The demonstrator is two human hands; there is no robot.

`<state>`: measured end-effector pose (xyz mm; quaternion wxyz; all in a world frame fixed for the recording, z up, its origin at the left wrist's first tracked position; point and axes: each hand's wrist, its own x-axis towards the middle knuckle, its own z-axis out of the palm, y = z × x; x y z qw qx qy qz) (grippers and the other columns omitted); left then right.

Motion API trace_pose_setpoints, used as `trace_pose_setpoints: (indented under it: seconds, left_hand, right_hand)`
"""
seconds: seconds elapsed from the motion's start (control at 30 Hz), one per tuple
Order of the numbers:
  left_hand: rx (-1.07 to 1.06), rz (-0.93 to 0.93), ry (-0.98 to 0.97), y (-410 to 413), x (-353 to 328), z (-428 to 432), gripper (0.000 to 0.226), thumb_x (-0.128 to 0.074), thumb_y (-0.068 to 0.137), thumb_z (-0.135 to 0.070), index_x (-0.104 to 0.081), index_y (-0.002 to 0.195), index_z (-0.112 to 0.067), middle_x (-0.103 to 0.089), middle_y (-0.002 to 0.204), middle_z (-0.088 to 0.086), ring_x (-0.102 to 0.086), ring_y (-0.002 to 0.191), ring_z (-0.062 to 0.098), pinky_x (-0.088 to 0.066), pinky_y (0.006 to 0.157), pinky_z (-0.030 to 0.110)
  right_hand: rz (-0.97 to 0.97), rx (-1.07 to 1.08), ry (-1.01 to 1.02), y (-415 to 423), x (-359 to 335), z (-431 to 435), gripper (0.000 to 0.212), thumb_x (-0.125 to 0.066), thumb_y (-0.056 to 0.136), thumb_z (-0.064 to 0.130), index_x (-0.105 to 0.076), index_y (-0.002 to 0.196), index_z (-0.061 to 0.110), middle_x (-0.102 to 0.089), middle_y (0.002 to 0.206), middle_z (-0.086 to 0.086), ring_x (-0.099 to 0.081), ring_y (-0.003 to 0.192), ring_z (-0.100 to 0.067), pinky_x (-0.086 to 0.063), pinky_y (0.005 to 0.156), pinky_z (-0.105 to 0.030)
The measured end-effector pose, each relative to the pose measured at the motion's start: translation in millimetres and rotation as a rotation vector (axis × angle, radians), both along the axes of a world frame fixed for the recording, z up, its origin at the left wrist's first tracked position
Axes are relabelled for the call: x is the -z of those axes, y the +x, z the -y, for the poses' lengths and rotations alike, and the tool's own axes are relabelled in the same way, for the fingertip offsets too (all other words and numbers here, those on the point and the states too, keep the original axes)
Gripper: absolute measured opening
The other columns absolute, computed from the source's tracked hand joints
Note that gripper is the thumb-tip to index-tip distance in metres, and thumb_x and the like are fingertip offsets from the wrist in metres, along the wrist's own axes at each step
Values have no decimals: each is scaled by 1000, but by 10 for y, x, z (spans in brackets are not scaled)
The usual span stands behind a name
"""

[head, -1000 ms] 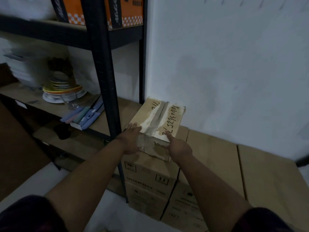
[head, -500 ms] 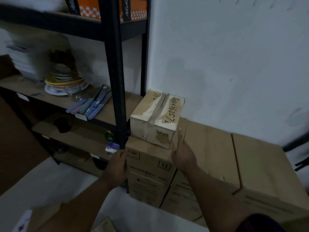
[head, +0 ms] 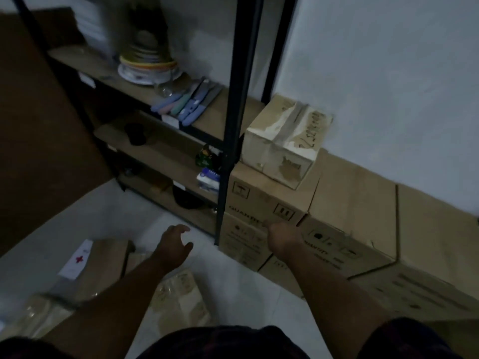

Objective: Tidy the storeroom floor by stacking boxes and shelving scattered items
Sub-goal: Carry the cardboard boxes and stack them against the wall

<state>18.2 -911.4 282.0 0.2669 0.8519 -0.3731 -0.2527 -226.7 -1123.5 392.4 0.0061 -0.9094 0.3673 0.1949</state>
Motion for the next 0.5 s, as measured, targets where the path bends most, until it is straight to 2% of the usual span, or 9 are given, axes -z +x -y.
trace_pose_setpoints:
  seconds: [0.1,0.17,0.33,0.43,0.5]
  left_hand:
    - [-69,-34,10,-64,50,-325,42,-78,86,-16,-62,124,-10,-58,122,12,-57,114,30,-45,100,39]
    - [-105,-58,36,-91,104,-546,40,-77,87,-20,-63,124,-12,-59,122,12,-60,109,30,-47,96,38]
    - [-234,-98,75,-176,202,-1085,42,-70,89,-40,-65,124,-17,-62,126,3,-62,116,24,-50,99,38]
    - [-346,-72,92,-409,81,-1340,38,-74,90,-23,-65,125,-10,-61,125,8,-60,114,26,-46,97,33]
    - [-404,-66,104,-568,67,-1515,36,-74,91,-21,-64,124,-9,-62,124,11,-60,115,27,-44,94,30]
  right_hand:
    - [-31,-23,38,39,112,-183,48,-43,101,20,-45,149,24,-66,129,-12,-64,112,-33,-55,88,-39]
    - [-63,-58,63,53,185,-285,46,-43,101,20,-47,146,23,-65,130,-12,-64,114,-32,-55,89,-40]
    - [-92,-164,104,121,360,-407,42,-48,96,18,-61,136,24,-63,133,-9,-61,117,-31,-55,95,-40]
    - [-99,-238,125,166,474,-425,42,-50,96,19,-62,135,27,-64,133,-5,-61,116,-29,-55,87,-36]
    - [-100,-265,149,204,522,-427,39,-48,97,21,-62,133,27,-65,131,-5,-62,114,-28,-56,86,-37]
